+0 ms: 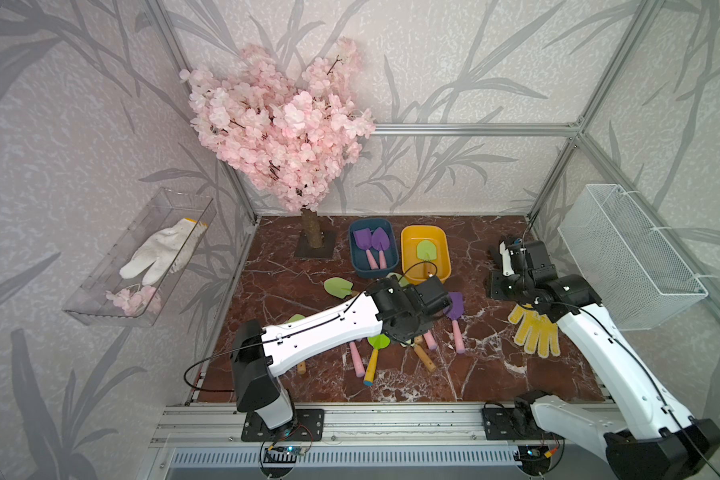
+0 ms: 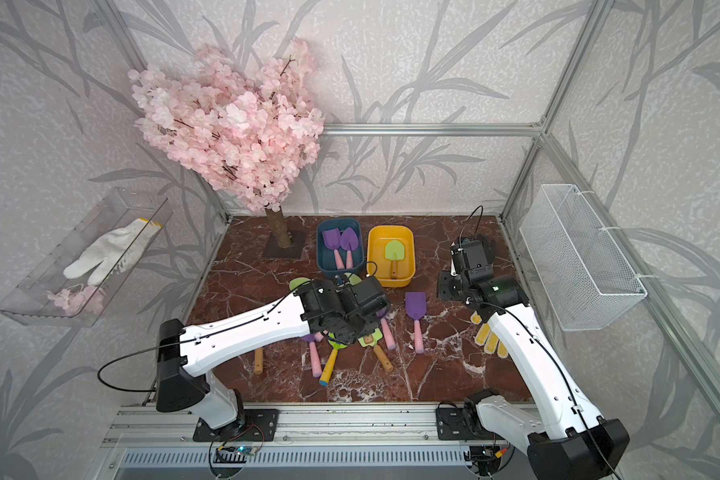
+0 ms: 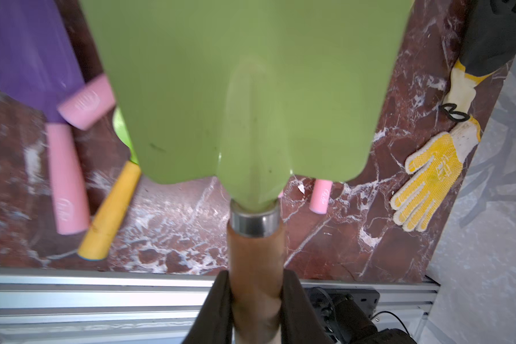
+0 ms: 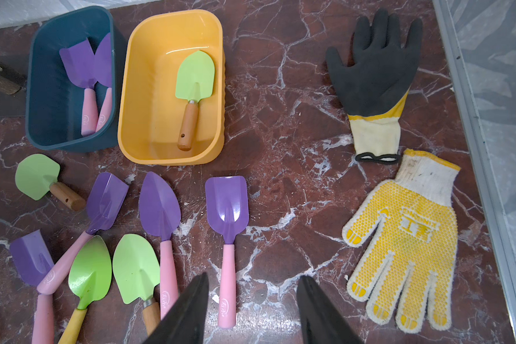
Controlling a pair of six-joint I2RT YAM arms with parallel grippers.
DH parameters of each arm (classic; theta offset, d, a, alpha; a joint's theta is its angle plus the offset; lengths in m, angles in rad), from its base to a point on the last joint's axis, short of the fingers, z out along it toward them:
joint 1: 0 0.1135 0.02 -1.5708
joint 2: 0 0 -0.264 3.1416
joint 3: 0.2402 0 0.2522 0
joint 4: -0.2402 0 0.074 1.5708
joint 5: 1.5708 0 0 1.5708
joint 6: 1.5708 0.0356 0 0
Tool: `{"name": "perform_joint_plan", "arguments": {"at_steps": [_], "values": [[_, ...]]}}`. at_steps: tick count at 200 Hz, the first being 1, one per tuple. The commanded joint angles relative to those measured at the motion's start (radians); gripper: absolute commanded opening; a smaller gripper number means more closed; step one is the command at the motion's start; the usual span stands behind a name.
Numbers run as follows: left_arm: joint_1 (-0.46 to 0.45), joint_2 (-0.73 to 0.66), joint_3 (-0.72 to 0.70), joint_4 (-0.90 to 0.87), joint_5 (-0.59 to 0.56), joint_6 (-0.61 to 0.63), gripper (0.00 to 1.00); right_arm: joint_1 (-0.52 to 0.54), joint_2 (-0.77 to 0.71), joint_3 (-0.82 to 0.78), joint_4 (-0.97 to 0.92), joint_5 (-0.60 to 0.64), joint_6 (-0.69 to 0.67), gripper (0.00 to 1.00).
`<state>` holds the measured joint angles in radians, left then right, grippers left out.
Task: Sort the small shovels by color and place them into the storage box
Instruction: Pick up the shovel from the center of the board, then place the shovel in the storage box.
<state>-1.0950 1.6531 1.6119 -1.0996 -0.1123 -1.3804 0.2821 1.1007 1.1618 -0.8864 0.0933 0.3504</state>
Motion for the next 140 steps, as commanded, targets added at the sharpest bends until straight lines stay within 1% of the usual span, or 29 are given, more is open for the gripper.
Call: {"name": "perform_joint_plan", "arguments": {"at_steps": [1,18,38,52,69,92,100,107,114,123,140], "values": [[0.063,-0.002,0.070,-0.172,-0.048,0.213,0.20,-0.004,0.000,0.003,0.020,-0.009,0.013,0.53],[0.115,0.039,0.166,-0.207,-0.050,0.337,0.20,-0.004,-0.001,-0.001,0.021,-0.009,0.015,0.53],[0.172,0.128,0.347,-0.264,-0.073,0.480,0.20,-0.005,-0.006,0.001,0.018,-0.006,0.015,0.53],[0.214,0.215,0.512,-0.321,-0.071,0.564,0.19,-0.007,-0.008,0.002,0.015,-0.004,0.015,0.53],[0.264,0.354,0.734,-0.396,-0.058,0.646,0.19,-0.009,-0.010,0.004,0.014,-0.005,0.018,0.53],[0.319,0.555,1.056,-0.487,-0.027,0.709,0.19,-0.012,-0.010,0.006,0.015,-0.009,0.024,0.53],[0.334,0.612,1.138,-0.488,-0.014,0.725,0.19,-0.013,-0.010,0.006,0.016,-0.010,0.024,0.53],[0.344,0.650,1.177,-0.468,-0.007,0.737,0.19,-0.015,-0.010,0.006,0.017,-0.011,0.024,0.53],[0.349,0.672,1.177,-0.434,-0.022,0.753,0.19,-0.017,-0.010,0.007,0.019,-0.010,0.024,0.53],[0.351,0.680,1.134,-0.356,-0.040,0.780,0.19,-0.020,-0.009,0.007,0.025,-0.010,0.024,0.53],[0.365,0.691,1.046,-0.208,-0.011,0.801,0.19,-0.027,0.000,0.005,0.030,-0.016,0.025,0.53]]}}
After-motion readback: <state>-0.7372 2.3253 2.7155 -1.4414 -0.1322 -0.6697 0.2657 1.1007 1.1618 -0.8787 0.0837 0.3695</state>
